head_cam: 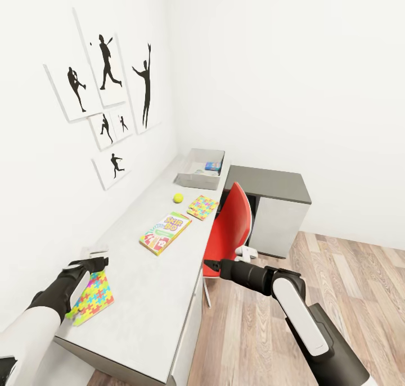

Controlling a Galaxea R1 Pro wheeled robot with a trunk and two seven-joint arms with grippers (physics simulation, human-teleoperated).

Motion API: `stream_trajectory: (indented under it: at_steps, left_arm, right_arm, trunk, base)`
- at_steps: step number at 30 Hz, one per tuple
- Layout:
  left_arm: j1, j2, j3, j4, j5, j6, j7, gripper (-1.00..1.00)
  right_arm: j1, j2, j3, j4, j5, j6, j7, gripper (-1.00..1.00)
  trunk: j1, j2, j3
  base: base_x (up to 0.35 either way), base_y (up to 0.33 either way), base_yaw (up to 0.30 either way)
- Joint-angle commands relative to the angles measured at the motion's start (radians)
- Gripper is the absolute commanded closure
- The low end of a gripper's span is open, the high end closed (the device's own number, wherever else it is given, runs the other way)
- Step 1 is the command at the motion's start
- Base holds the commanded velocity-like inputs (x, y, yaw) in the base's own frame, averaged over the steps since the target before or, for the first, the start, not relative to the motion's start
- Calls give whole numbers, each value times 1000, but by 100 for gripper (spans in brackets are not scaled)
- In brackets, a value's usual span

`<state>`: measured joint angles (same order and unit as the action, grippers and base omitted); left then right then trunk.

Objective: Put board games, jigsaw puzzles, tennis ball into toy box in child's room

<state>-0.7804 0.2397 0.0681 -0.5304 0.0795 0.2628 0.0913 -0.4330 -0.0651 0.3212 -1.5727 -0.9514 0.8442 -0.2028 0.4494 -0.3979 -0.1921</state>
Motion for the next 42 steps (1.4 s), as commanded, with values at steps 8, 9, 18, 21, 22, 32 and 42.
stream_trajectory:
  at_steps: [8, 9, 18, 21, 22, 32, 42]
  left_arm:
    - [0, 1, -1, -2, 8, 6, -3, -100]
    - [1, 1, -1, -2, 8, 6, -5, -100]
    - [-1, 26, 1, -2, -60, 26, -73, -100]
    - [-2, 33, 2, -2, -97, 63, -78, -100]
    - [-3, 34, 2, -2, -101, 71, -78, -100]
    - [-5, 41, 4, -2, -114, 108, -92, -100]
    - [-5, 42, 4, -3, -112, 106, -148, -100]
  right_arm:
    - [-1, 0, 2, -1, -10, 1, -10, -100]
    - [-1, 0, 2, -1, -10, 1, -10, -100]
    - [-1, 1, 2, -1, -10, 1, -12, -100]
    - [-1, 1, 3, -1, -10, 1, -12, -100]
    - [-1, 1, 3, -1, -10, 1, -12, -100]
    - [-1, 1, 3, -1, -10, 1, -12, -100]
    - [-1, 1, 3, -1, -10, 1, -11, -100]
  trunk:
    - [1, -2, -2]
    - [1, -2, -2]
    - [1, -2, -2]
    - [1, -2, -2]
    - [1, -2, -2]
    - [1, -2, -2]
    - [1, -2, -2]
  base:
    - [0, 0, 0]
    - [0, 0, 0]
    - [0, 0, 0]
    - [0, 0, 0]
    - [0, 0, 0]
    - [0, 0, 0]
    - [0, 0, 0]
